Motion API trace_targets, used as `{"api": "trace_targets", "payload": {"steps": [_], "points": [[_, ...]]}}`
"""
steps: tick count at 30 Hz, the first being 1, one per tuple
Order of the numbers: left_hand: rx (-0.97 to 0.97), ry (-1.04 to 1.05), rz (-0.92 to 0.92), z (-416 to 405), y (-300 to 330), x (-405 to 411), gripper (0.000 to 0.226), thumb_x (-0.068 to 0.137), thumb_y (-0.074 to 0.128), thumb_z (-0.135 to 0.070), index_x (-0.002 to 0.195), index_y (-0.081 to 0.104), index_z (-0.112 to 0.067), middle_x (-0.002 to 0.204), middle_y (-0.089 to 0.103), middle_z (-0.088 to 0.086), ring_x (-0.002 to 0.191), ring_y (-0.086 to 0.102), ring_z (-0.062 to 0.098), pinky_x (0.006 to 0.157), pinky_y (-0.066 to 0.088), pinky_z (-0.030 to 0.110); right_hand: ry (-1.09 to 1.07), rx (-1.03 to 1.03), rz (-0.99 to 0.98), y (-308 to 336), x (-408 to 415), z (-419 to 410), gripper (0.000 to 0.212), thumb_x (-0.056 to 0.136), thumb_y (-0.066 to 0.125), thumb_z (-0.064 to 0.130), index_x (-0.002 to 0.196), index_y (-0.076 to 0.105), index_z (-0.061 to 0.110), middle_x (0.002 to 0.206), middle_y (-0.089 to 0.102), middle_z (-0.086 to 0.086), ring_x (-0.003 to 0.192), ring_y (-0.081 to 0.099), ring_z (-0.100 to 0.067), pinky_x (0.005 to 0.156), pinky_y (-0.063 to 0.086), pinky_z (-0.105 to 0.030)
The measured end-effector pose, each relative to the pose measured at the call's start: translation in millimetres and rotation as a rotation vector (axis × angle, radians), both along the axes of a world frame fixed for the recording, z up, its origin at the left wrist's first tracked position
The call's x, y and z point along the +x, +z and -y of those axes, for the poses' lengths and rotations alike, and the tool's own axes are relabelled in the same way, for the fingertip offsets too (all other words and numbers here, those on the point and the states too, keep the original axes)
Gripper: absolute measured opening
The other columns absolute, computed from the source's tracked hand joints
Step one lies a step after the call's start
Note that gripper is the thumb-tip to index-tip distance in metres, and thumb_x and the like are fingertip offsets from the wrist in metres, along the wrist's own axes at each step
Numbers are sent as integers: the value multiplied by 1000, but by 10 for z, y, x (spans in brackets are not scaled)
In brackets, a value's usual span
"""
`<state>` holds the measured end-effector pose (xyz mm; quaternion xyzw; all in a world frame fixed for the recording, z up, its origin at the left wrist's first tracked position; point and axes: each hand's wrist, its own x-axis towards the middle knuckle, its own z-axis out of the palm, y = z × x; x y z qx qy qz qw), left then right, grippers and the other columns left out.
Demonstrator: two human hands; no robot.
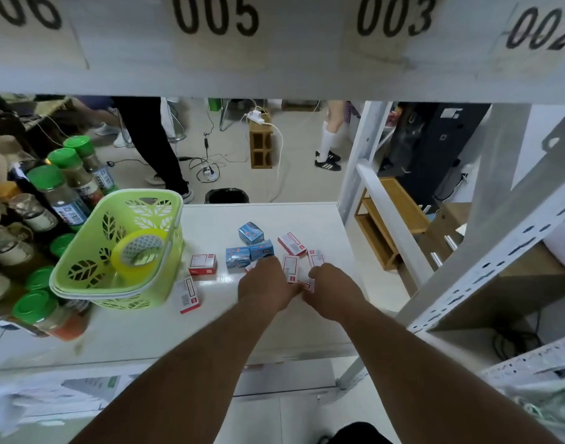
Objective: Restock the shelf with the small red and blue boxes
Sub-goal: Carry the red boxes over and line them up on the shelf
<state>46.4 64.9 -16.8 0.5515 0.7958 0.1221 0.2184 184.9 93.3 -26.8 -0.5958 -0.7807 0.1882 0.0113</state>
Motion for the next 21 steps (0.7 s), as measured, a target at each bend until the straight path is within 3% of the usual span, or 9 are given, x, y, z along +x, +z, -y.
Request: {"api": "trace_targets", "payload": {"steps": [7, 12, 21], "points": [[26, 41, 16, -30, -45, 11, 66, 72, 68, -65, 121, 59, -22, 112, 68, -1, 98, 67, 23, 75, 56, 35, -1, 17, -19, -81, -13, -35, 37, 88, 68, 40, 117, 65, 17, 113, 66, -6, 94, 67, -22, 86, 59, -37], [10, 48, -16, -28, -35, -26, 56, 80, 65, -61, 115, 62, -18, 111, 68, 3, 99, 66, 24, 64, 46, 28, -15, 10, -18, -126, 9, -106, 34, 90, 67, 35, 117, 65, 14, 112, 66, -8, 95, 67, -24, 84, 57, -34], [-11, 43, -59, -5, 9, -181, 43, 82, 67, -41, 116, 60, -16, 113, 65, 4, 98, 63, 21, 66, 43, 28, -45, 31, -61, -190, -53, -178, 43, 84, 70, 49, 113, 66, 17, 106, 69, -4, 88, 69, -20, 81, 60, -35]]}}
